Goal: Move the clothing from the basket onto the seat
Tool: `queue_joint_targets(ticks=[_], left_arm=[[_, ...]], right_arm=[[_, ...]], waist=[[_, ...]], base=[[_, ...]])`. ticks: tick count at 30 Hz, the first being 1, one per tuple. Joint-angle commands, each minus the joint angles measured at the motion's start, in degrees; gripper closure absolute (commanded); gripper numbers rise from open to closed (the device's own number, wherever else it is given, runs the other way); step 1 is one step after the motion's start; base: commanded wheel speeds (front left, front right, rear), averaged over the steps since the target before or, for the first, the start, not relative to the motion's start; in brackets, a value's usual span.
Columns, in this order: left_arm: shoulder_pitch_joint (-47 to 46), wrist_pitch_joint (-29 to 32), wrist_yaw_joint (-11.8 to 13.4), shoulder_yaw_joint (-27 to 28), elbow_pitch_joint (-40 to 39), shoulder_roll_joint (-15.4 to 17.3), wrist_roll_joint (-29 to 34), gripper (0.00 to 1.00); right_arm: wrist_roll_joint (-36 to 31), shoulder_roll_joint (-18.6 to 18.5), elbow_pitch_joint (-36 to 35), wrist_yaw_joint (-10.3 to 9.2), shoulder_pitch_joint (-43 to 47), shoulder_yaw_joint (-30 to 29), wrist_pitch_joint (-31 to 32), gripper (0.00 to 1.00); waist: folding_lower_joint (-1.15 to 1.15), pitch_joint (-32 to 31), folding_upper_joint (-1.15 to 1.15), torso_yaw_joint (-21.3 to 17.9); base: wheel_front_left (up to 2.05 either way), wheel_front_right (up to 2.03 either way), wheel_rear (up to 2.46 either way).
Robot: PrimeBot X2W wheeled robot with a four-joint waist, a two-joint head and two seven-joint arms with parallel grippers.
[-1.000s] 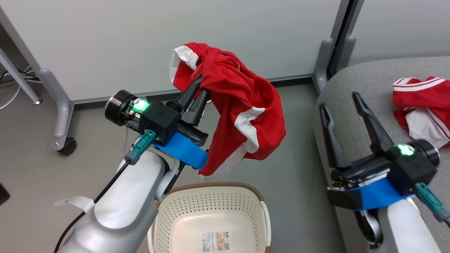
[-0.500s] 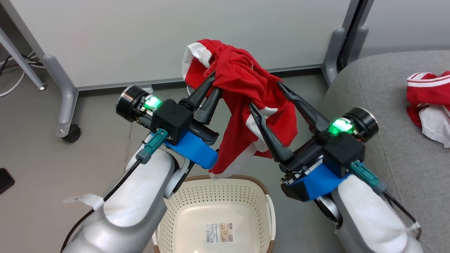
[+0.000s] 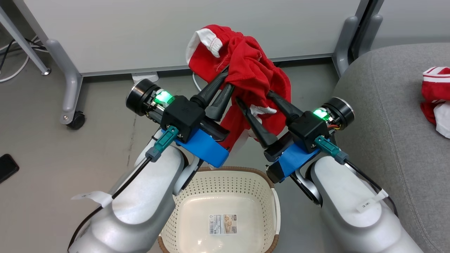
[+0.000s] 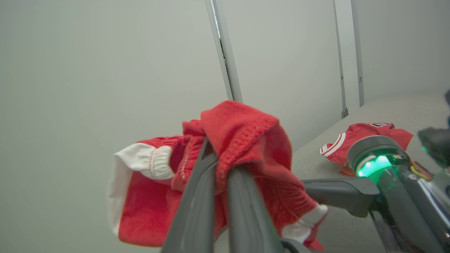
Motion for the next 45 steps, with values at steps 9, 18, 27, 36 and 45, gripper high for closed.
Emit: queue_joint_targets(ticks=[9, 18, 27, 36, 45], left_arm=[[-0.66, -0.27, -0.5, 0.8, 0.26, -0.57, 0.52, 1.0], [0.01, -0.27, -0.72, 1.46, 0.49, -0.8, 1.01, 1.0], [0.51, -0.27, -0.74, 2.12, 1.02, -1.16, 1.59, 0.0], [0.99, -0.26, -0.95, 2.63, 1.34, -1.49, 2.2, 0.0], [2.04, -0.26, -0.83, 3.49, 0.64, -1.44, 2.62, 0.0]], right_arm=[[0.92, 1.15, 1.22, 0.01, -1.75, 0.19, -0.03, 1.0], [1.21, 1.22, 1.27, 0.02, -1.26, 0.32, -0.03, 1.0], [1.76, 0.87, 0.79, 0.01, -1.33, 0.23, -0.03, 1.0], [2.04, 0.57, 0.23, 0.01, -1.18, -0.48, -0.04, 1.0], [2.45, 0.34, -1.83, 0.02, 1.01, -3.73, -0.04, 1.0]], waist=[[-0.01, 0.27, 0.0, 0.28], [-0.01, 0.03, 0.0, 0.15], [-0.01, -0.02, 0.0, 0.35], [-0.01, 0.0, 0.0, 0.45], [-0.01, 1.17, 0.0, -1.19]], base=[[0.0, 0.0, 0.0], [0.0, 0.0, 0.0], [0.0, 0.0, 0.0], [0.0, 0.0, 0.0], [0.0, 0.0, 0.0]])
